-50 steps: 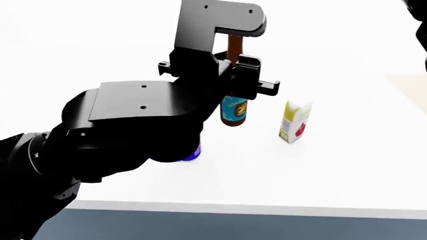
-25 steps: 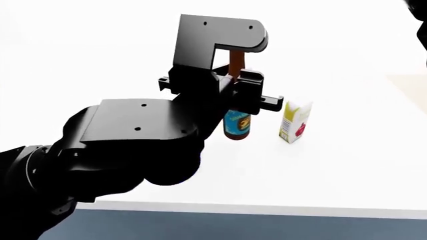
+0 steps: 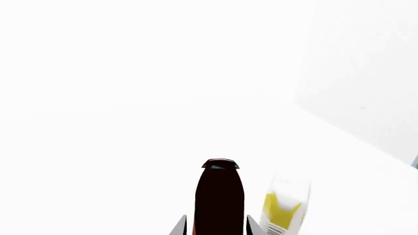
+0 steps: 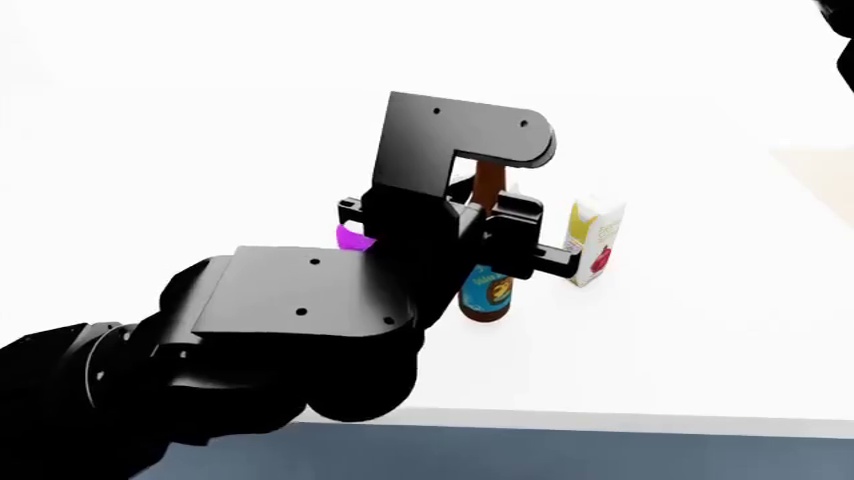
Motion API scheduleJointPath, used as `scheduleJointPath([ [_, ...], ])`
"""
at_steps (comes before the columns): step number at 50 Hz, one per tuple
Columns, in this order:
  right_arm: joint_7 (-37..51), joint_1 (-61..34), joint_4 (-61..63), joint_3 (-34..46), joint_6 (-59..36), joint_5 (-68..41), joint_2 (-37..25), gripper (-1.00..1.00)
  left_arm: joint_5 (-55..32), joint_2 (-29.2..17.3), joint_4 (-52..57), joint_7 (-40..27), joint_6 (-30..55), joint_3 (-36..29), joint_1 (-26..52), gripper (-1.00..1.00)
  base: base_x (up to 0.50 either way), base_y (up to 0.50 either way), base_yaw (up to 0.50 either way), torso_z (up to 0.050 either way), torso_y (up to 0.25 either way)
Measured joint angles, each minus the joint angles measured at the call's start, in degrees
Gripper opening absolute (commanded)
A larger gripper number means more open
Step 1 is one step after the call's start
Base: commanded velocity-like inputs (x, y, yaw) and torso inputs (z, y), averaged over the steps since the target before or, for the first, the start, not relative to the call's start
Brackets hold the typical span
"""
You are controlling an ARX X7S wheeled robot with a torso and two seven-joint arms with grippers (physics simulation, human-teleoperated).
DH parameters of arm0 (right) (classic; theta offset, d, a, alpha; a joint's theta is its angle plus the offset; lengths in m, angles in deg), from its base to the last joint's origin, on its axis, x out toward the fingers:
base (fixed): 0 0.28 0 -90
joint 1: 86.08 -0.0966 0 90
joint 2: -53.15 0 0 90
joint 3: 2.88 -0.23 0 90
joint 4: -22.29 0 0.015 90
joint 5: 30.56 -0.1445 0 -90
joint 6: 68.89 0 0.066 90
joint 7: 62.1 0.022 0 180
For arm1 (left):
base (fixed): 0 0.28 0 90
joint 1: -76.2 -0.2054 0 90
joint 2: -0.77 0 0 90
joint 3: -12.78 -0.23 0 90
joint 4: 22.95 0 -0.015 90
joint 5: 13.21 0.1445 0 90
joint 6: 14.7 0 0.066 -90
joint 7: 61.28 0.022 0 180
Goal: Move the drinks to the dining counter.
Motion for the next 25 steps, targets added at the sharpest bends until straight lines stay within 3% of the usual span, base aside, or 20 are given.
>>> scheduleJointPath([
  [25, -0.1, 0.1, 0.1, 0.0, 0.1, 0.1, -0.1, 1.0, 2.2, 0.7, 0.2, -0.7, -0.8, -0.4, -1.7, -1.0, 0.0, 0.0, 0.0, 0.0, 0.0],
])
